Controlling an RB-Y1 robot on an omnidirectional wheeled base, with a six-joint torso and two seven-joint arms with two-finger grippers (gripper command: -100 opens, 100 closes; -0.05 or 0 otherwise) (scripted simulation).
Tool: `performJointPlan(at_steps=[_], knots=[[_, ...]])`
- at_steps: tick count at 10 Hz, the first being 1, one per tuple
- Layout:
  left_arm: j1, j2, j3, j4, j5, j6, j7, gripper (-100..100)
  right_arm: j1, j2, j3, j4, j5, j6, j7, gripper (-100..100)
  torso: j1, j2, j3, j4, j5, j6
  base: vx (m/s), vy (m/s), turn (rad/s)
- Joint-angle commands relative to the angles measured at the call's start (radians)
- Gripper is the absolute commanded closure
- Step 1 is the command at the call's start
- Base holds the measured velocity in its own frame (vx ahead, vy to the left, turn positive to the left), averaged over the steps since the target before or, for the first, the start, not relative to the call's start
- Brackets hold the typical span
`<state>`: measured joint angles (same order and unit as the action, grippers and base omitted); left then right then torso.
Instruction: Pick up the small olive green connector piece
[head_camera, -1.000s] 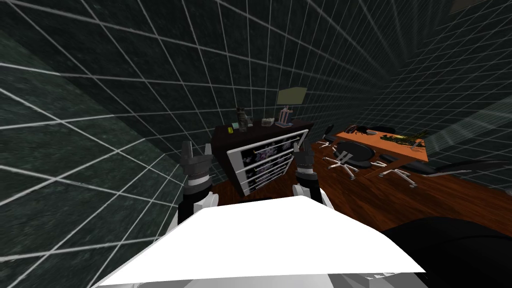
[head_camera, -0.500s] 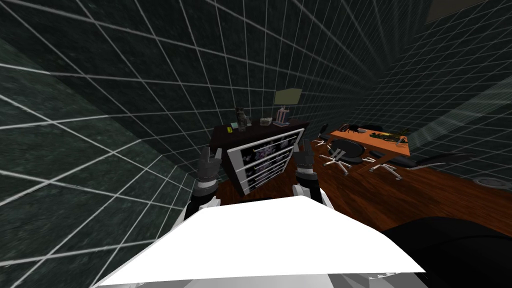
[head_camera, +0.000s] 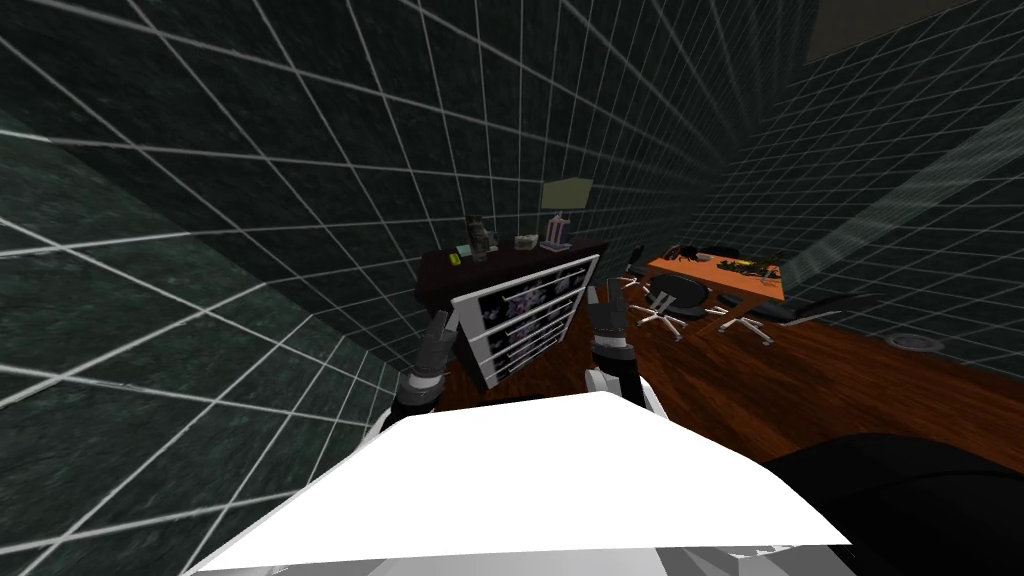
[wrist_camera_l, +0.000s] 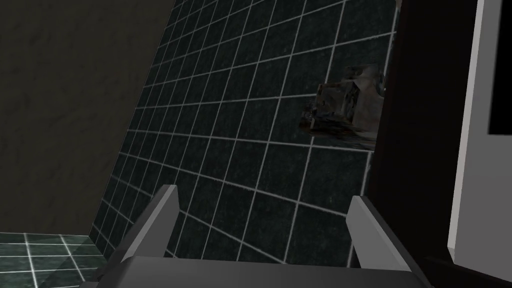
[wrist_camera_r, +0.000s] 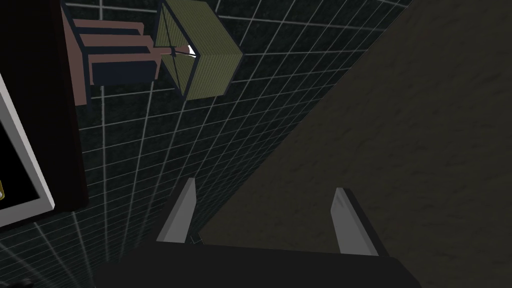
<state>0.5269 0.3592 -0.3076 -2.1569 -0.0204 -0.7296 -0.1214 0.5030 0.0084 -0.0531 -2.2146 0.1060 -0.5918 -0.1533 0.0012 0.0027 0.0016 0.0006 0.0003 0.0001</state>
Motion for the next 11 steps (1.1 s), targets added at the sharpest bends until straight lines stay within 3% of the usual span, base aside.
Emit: performJointPlan(at_steps=[1,2,3,4,5,6,7,8,9,10,11], knots=[[-0.012,0.046,-0.018,0.020,0.000,0.000,-0.018,-100,0.000,0.000,0.000,0.000,0.000,0.000,0.000,0,0.000,0.000,0.000,0.000,0.000,0.000,-0.036,0.010,-0.068],[-0.007,0.079,-0.062,0.059,-0.003,-0.022,-0.056,-100,0.000,0.000,0.000,0.000,0.000,0.000,0.000,0,0.000,0.000,0.000,0.000,0.000,0.000,-0.037,0.009,-0.132],[-0.007,0.112,-0.062,0.059,-0.003,-0.022,-0.056,-100,0.000,0.000,0.000,0.000,0.000,0.000,0.000,0,0.000,0.000,0.000,0.000,0.000,0.000,-0.032,0.013,-0.071],[-0.003,0.142,-0.103,0.102,-0.005,-0.045,-0.097,-100,0.000,0.000,0.000,0.000,0.000,0.000,0.000,0,0.000,-0.001,0.000,0.000,0.000,0.000,-0.050,0.017,-0.134],[-0.003,0.178,-0.106,0.102,-0.005,-0.045,-0.097,-100,0.000,0.000,0.000,0.000,0.000,0.000,0.000,0,0.001,0.000,0.000,0.000,0.000,0.000,-0.047,0.017,-0.080],[0.001,0.205,-0.149,0.148,-0.006,-0.069,-0.140,-100,0.000,0.000,0.000,0.000,0.000,0.000,0.000,0,0.000,0.000,0.000,0.000,0.000,0.000,-0.045,0.012,-0.192],[0.001,0.245,-0.150,0.148,-0.006,-0.069,-0.140,-100,0.000,0.000,0.000,0.000,0.000,0.000,0.000,0,0.001,0.000,0.000,0.000,0.000,0.000,-0.038,0.014,-0.067],[0.001,0.254,-0.150,0.148,-0.006,-0.069,-0.140,-100,0.000,0.000,0.000,0.000,0.000,0.000,0.000,0,0.000,0.000,0.000,0.000,0.000,-0.001,-0.018,0.006,0.031],[0.006,0.293,-0.195,0.198,-0.005,-0.095,-0.185,-100,0.000,0.000,0.000,0.000,0.000,0.000,0.000,0,0.000,-0.001,-0.001,0.000,0.000,-0.001,-0.030,0.003,-0.162],[0.006,0.326,-0.195,0.198,-0.005,-0.095,-0.185,-100,0.000,0.000,0.000,0.000,0.000,0.000,0.000,0,0.000,-0.001,0.000,0.000,0.000,0.000,-0.038,0.011,-0.101],[0.012,0.362,-0.235,0.237,-0.003,-0.122,-0.228,-100,0.000,0.000,0.000,0.000,0.000,0.000,0.000,0,0.000,-0.001,0.000,0.000,0.000,-0.001,-0.045,0.012,-0.180]])
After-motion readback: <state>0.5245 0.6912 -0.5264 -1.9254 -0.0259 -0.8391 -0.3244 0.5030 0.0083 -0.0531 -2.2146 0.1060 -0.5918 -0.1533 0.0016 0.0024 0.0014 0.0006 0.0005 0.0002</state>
